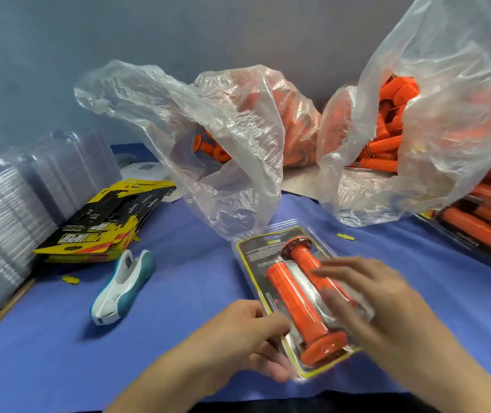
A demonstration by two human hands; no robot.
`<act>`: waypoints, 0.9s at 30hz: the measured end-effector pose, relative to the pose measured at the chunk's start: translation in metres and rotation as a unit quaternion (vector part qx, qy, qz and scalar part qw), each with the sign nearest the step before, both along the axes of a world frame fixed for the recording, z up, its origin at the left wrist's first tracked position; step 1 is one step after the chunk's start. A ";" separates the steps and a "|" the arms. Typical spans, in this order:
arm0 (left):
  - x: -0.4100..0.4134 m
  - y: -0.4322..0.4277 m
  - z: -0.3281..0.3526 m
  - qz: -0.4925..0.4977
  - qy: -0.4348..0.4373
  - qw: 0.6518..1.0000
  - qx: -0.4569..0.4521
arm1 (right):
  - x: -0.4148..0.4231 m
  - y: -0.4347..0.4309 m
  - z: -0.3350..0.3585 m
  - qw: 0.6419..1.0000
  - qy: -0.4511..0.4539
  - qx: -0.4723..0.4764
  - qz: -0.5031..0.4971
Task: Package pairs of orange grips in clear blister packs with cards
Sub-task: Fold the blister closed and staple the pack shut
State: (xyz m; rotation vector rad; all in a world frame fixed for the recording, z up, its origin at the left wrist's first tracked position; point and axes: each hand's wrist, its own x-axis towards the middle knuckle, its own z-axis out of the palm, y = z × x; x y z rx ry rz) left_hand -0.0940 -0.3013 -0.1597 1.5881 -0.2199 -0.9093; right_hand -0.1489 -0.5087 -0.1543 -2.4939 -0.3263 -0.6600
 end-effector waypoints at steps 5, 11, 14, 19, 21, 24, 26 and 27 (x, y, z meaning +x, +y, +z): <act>0.003 -0.008 -0.001 0.054 0.009 0.998 -0.007 | -0.018 0.042 -0.023 0.990 -0.023 -0.140 -0.021; 0.019 -0.006 0.003 0.114 0.011 0.993 0.008 | -0.015 0.021 -0.030 0.982 -0.055 -0.182 0.022; 0.036 -0.002 0.001 0.195 0.000 0.981 0.005 | -0.011 0.003 -0.030 0.981 -0.035 -0.189 0.037; 0.058 0.011 0.004 0.289 -0.016 0.957 -0.012 | -0.003 -0.019 -0.028 0.981 -0.030 -0.191 0.002; 0.059 0.013 0.005 0.293 -0.003 0.956 -0.019 | 0.002 -0.026 -0.029 0.979 -0.035 -0.194 -0.046; 0.056 0.010 0.002 0.281 0.012 0.959 -0.024 | 0.010 -0.031 -0.026 0.970 -0.033 -0.197 -0.142; 0.053 0.007 0.001 0.283 0.019 0.958 -0.032 | 0.013 -0.025 -0.029 0.963 -0.055 -0.201 -0.174; 0.053 0.006 0.002 0.289 0.021 0.957 -0.036 | 0.014 -0.020 -0.031 0.960 -0.078 -0.204 -0.175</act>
